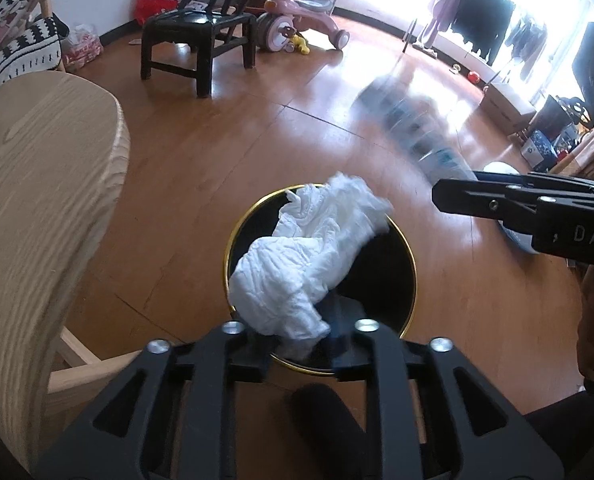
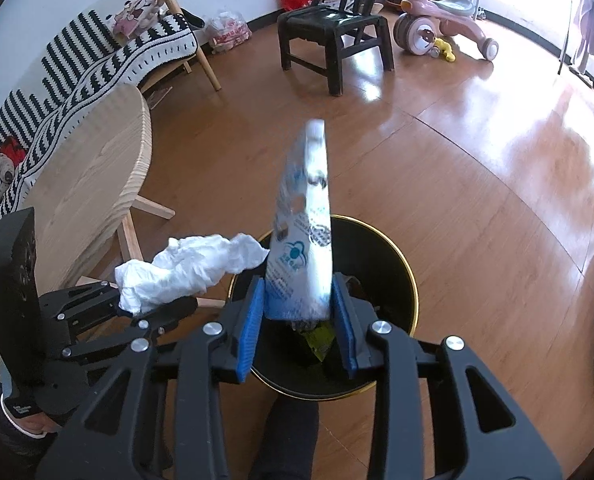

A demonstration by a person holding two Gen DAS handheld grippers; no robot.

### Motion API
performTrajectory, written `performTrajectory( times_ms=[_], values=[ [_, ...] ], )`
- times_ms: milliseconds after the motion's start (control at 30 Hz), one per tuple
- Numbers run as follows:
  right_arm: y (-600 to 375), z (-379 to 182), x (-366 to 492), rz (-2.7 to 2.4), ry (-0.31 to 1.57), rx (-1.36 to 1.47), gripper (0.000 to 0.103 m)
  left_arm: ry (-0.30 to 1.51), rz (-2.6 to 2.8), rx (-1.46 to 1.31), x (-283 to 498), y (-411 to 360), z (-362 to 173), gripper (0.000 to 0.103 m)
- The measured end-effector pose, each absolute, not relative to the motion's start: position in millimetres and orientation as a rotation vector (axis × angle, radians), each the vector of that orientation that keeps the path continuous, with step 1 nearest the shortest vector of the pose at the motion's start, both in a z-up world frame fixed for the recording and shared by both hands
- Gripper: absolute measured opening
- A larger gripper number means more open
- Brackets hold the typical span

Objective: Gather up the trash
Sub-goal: 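Open both tools above the bin to drop the tissue and wrapper, then move both open tools back over the remaining trash on the table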

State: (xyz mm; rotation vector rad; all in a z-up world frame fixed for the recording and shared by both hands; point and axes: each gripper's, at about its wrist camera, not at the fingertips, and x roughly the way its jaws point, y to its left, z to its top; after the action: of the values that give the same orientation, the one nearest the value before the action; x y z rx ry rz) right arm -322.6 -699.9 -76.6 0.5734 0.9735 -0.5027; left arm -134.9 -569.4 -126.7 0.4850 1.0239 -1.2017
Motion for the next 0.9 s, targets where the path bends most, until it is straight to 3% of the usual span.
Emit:
performTrajectory(
  times_ms=[67,333,467,567,900],
  values=[
    [-701.2,-76.8,-324.0,-0.509,0.969,0.581,0.038,1.018,-1.203,0.486,-136.8,-570.2,-127.1,0.048],
    [-699.8,-71.2,-322.4,-0.517,0.948,0.580,0.054,0.999,-1.208,0.497,-140.0,-569.6,-122.3,0.058],
    [-696.1,-62.4,-316.2,-0.526,0.929,0.565,0.069,0.966,-1.195,0.477,-135.1,-558.5,-109.6,0.079],
    [-689.8,-50.0,-304.9,-0.536,0.896,0.545,0.083,0.929,-1.181,0.453,-128.0,-540.2,-92.3,0.090],
    [-616.9,-5.3,-196.3,-0.393,0.850,0.427,0.090,0.817,-0.945,0.312,-52.6,-414.3,-31.2,0.094]
  ],
)
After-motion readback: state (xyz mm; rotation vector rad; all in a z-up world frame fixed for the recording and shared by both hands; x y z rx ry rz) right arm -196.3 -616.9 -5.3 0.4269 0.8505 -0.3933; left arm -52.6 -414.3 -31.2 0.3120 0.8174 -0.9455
